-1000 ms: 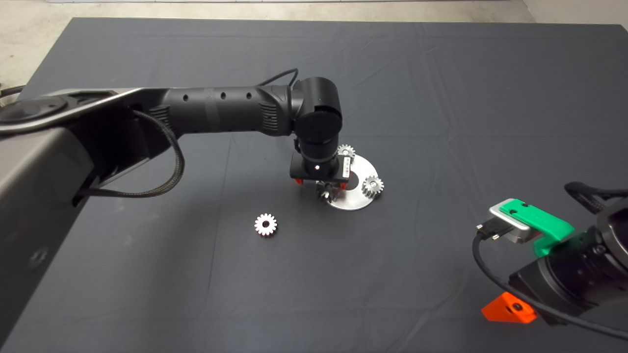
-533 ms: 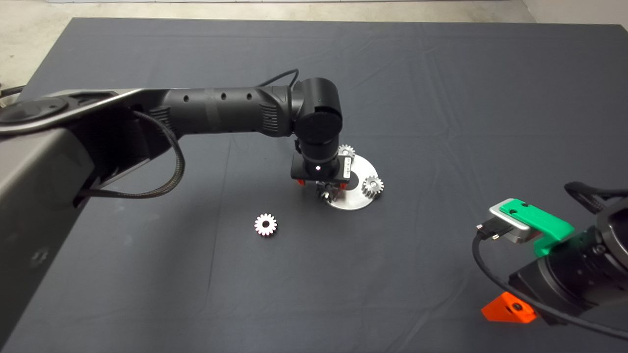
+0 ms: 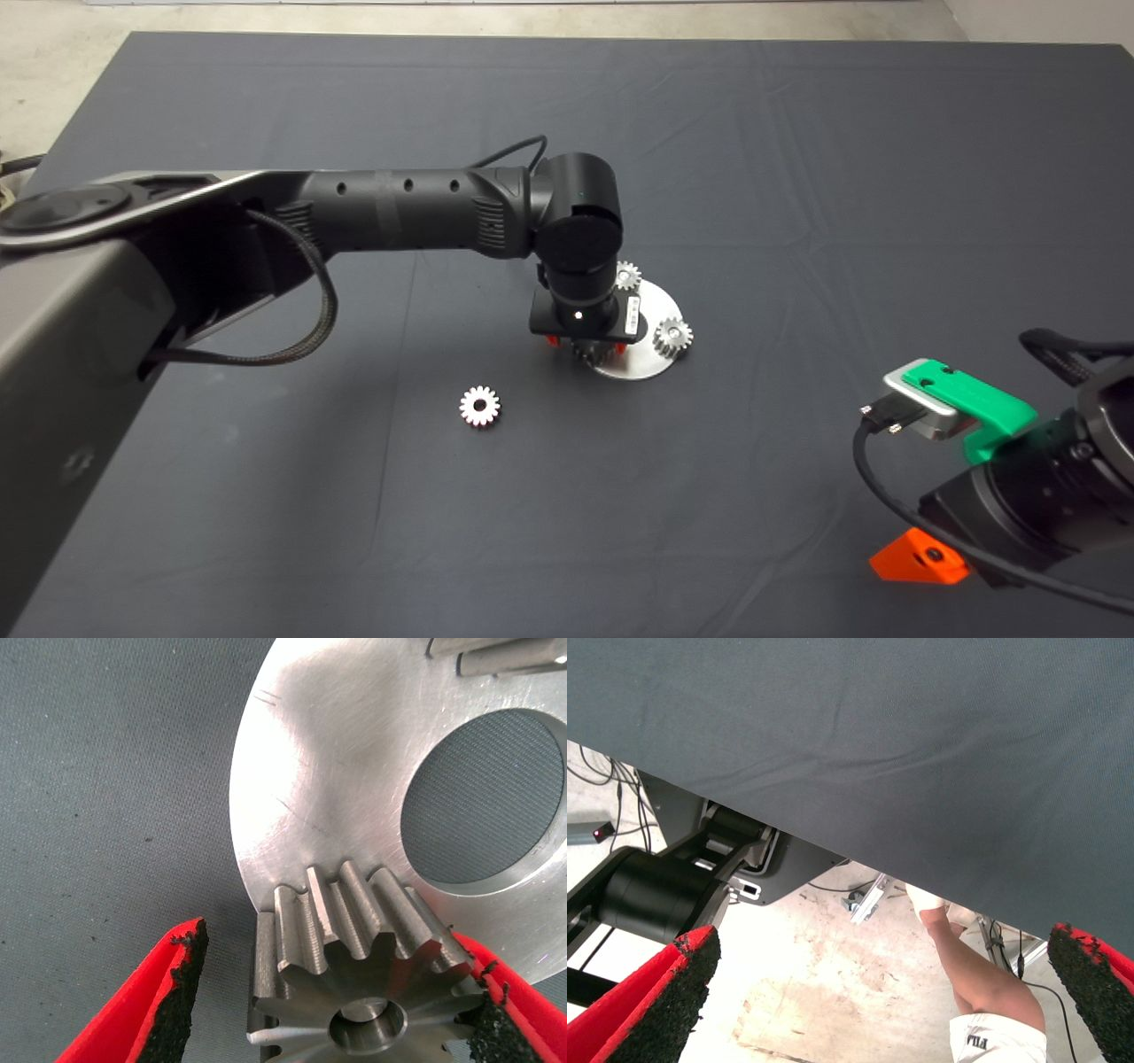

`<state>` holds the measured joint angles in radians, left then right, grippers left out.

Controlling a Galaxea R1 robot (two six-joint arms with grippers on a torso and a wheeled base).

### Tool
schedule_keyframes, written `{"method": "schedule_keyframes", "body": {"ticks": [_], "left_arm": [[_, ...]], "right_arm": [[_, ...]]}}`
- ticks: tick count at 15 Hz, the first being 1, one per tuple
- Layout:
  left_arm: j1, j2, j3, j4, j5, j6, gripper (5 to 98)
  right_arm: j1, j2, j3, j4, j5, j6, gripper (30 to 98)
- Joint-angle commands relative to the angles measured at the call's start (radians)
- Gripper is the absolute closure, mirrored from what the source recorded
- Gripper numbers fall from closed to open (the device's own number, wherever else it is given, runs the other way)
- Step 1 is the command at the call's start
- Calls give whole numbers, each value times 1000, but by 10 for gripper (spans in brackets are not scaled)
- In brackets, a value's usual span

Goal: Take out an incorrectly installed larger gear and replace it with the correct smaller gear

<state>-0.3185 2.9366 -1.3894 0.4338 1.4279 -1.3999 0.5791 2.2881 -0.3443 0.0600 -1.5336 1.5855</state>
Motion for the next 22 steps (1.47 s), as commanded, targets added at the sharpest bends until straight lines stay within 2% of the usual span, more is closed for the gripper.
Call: {"method": "schedule_keyframes", "body": {"ticks": [1,4,13,22], "left_arm": [[-11,2,6,5,13,4,382],[-13,3,4,5,11,4,385],[-13,3,14,5,13,5,516],[-14,3,32,2,19,2,550]], "right_arm": [[18,0,2,26,-42,-4,308],[18,0,2,27,-42,-4,308],[18,-2,2,26,-42,-4,308],[18,-2,2,27,-42,-4,308]]}}
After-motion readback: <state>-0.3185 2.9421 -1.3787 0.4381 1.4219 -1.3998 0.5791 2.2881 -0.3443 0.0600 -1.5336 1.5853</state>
